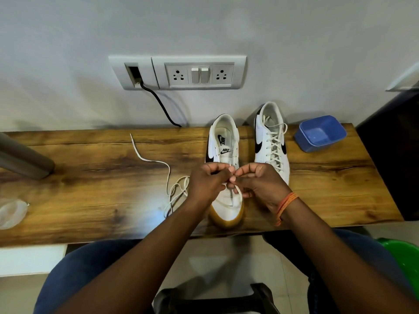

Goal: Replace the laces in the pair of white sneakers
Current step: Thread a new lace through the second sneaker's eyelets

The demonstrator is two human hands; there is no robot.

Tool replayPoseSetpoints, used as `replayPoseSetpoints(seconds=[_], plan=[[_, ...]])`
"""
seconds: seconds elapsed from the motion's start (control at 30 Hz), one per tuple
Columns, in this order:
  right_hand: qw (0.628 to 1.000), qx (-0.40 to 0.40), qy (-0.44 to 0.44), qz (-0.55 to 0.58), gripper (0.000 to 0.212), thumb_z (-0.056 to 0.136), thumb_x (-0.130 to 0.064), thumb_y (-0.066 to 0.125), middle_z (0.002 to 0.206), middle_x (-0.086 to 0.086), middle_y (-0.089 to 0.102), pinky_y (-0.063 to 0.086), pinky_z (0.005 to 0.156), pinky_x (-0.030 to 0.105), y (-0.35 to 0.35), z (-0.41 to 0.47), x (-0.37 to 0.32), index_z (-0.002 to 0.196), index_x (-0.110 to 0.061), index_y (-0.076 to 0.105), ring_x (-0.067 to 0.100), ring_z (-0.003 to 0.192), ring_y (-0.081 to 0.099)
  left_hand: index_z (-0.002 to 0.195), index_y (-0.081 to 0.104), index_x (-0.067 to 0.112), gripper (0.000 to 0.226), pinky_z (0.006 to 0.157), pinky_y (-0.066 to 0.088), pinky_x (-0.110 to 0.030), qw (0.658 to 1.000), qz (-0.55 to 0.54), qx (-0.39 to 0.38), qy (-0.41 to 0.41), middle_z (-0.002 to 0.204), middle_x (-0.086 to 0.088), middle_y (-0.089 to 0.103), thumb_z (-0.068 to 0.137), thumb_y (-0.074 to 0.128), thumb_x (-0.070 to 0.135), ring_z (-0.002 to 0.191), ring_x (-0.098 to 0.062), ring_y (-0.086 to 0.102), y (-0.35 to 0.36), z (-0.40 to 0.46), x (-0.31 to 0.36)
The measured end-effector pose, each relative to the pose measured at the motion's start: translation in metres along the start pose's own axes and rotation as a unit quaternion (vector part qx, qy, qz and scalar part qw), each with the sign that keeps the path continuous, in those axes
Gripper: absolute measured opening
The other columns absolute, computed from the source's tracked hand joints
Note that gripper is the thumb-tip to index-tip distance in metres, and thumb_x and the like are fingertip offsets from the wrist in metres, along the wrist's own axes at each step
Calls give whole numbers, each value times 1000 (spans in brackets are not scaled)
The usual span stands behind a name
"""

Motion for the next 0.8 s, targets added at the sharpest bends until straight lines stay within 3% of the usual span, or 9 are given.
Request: replayPoseSetpoints(seconds=[0.07, 0.17, 0.23, 0.27, 0.37, 0.43, 0.53, 0.63, 0.8], plan=[[1000, 10, -14, -21, 19, 80, -7, 77, 83, 19, 73, 48, 53, 24, -5, -1, -6, 94, 0, 66, 17, 65, 65, 96, 71, -1, 14, 82, 57, -48, 999, -46, 9, 25, 86, -17, 72, 92, 66, 13, 78, -28, 67, -4, 3, 10], [999, 44, -14, -23, 16, 84, -7, 74, 80, 13, 72, 45, 48, 16, -21, -1, -15, 96, 2, 67, 7, 58, 63, 96, 66, -2, 13, 66, 55, -34, 990, -92, 47, 93, 79, -10, 67, 96, 60, 10, 67, -19, 63, -24, 8, 47], [998, 63, -4, -25, 13, 87, -11, 71, 76, 8, 72, 42, 49, 19, -30, 1, -17, 94, -1, 68, 9, 59, 61, 97, 68, 2, 12, 58, 53, -29, 979, -17, 102, 174, 76, -4, 68, 96, 60, 12, 59, -14, 60, -53, 8, 80], [997, 68, 1, -29, 12, 88, -13, 71, 74, 6, 72, 41, 50, 21, -34, 1, -16, 92, -3, 68, 9, 59, 60, 97, 70, 5, 12, 58, 53, -29, 957, 93, 138, 239, 78, -3, 70, 95, 61, 13, 59, -14, 61, -65, 4, 100], [997, 66, 14, -43, 14, 89, -15, 69, 72, 5, 72, 38, 51, 21, -34, 2, -12, 95, -2, 68, 7, 56, 60, 98, 73, 8, 13, 67, 54, -36, 799, 447, 177, 360, 85, -10, 74, 91, 63, 12, 73, -25, 67, -69, -4, 125], [996, 64, 9, -65, 13, 90, -12, 68, 75, 8, 71, 40, 47, 18, -32, 2, -13, 95, 0, 67, 4, 53, 59, 106, 71, 11, 19, 69, 53, -41, 759, 556, 133, 311, 86, -14, 73, 87, 67, 15, 79, -34, 67, -58, 10, 101], [992, 62, -6, -107, 11, 89, -10, 69, 79, 14, 71, 42, 46, 10, -31, 2, -13, 92, 1, 68, 11, 62, 63, 98, 70, 16, 13, 65, 51, -40, 743, 625, 4, 239, 81, -15, 69, 86, 68, 20, 73, -35, 64, -19, 23, 45], [982, 55, -19, -180, 14, 84, -17, 74, 79, 10, 73, 50, 65, 21, -30, 7, -6, 85, -4, 71, 16, 71, 65, 78, 72, 17, 5, 61, 44, -34, 697, 655, -53, 287, 72, -9, 69, 81, 68, 15, 69, -29, 60, 15, 19, 25], [927, 39, -24, -371, 12, 80, -28, 77, 76, -9, 63, 49, 72, 28, -25, 9, 6, 78, -22, 66, 11, 76, 59, 71, 72, 13, 7, 58, 44, -35, 642, 664, -46, 381, 66, -8, 63, 77, 72, 11, 67, -29, 52, 30, 11, 21]])
Point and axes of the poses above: each hand's wrist, its own z-axis towards the middle knuckle, its own y-axis out of the palm, x = y × z, the point moved 8 cm from there along z, towards the middle knuckle
